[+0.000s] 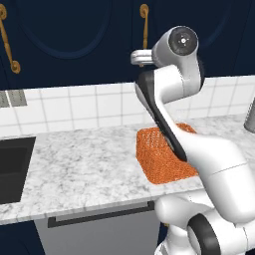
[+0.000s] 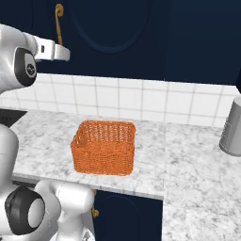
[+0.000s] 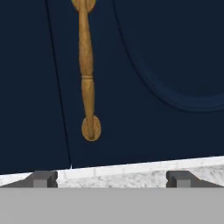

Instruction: Open the cabinet, pick up the bread from the cabinet and place it in the basket. Then move the basket to the dining counter.

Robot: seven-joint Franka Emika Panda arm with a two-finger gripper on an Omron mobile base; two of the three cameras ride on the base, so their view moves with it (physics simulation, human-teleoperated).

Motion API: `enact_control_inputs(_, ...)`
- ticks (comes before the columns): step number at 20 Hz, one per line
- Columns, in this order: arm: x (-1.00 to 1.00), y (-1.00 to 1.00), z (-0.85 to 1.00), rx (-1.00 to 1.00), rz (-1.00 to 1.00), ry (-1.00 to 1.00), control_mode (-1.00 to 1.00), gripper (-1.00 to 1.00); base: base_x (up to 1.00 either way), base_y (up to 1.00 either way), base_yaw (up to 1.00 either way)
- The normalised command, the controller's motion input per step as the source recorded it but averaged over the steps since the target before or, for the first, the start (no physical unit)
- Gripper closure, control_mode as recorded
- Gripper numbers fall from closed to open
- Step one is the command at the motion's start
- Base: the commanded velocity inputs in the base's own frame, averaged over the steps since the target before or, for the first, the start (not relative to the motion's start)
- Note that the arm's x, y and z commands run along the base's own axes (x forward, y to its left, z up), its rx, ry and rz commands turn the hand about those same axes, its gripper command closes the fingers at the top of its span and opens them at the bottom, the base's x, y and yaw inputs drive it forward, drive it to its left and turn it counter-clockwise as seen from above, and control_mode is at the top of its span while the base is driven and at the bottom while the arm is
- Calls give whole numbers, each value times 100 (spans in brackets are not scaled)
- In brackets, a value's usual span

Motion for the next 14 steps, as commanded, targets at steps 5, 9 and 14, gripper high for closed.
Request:
enact_control_inputs(5,41,15,41,-1,0,25,-100,-100,0,0,0)
enact_control_inputs(9,24,0,-5,0,-3,2,-100,-100,0,0,0)
enact_control_inputs(14,26,0,-2,0,0,-6,-100,-100,0,0,0)
